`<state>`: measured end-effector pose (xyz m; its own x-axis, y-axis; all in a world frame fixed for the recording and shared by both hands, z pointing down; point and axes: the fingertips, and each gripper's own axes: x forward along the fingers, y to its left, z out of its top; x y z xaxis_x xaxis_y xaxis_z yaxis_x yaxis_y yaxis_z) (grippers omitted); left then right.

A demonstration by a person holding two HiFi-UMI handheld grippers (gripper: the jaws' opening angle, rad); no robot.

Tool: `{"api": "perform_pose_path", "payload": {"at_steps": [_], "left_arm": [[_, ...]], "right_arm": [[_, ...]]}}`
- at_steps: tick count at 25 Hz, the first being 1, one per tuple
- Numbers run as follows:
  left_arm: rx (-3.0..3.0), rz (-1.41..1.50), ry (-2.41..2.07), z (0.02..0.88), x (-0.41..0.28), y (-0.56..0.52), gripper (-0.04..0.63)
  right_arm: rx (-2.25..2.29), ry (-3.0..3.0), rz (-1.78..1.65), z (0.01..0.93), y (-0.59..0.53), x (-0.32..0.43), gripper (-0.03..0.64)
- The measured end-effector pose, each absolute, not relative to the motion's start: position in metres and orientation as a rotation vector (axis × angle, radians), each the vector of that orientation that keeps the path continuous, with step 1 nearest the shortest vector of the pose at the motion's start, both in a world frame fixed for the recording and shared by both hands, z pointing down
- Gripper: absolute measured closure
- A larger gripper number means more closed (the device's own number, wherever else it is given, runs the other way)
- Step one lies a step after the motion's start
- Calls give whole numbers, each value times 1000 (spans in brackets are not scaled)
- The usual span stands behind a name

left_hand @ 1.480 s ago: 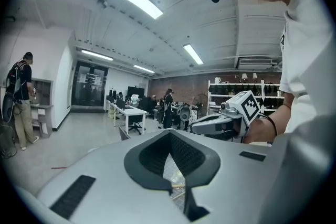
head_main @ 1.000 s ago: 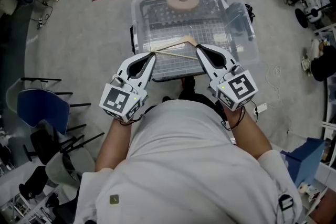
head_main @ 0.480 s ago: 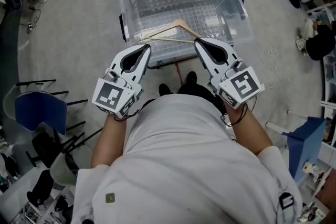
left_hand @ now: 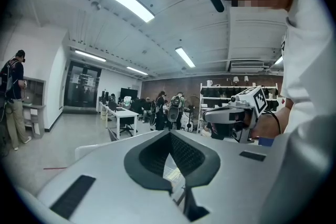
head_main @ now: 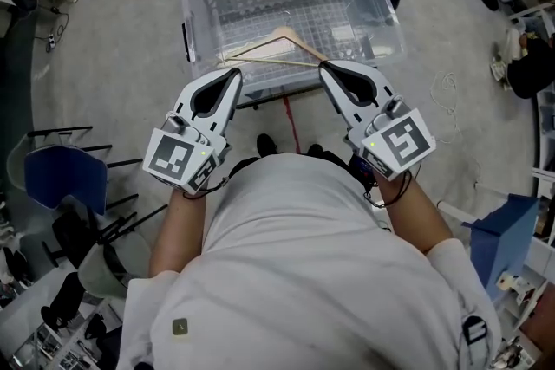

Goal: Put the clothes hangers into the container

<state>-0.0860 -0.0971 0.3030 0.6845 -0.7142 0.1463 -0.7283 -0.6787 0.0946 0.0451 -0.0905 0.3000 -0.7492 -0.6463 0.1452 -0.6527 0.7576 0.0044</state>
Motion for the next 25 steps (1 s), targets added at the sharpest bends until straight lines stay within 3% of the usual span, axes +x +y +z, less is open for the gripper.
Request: {"api": "perform_pose_path", "payload": {"at_steps": [15,25], "left_arm": [[2679,182,-1286,312,31,-46,580],[2627,223,-1344,323,43,2,580]], "right_arm": [[923,-2861,123,311,-40,157,597],[854,-2885,189,331,-7,170,597]]}}
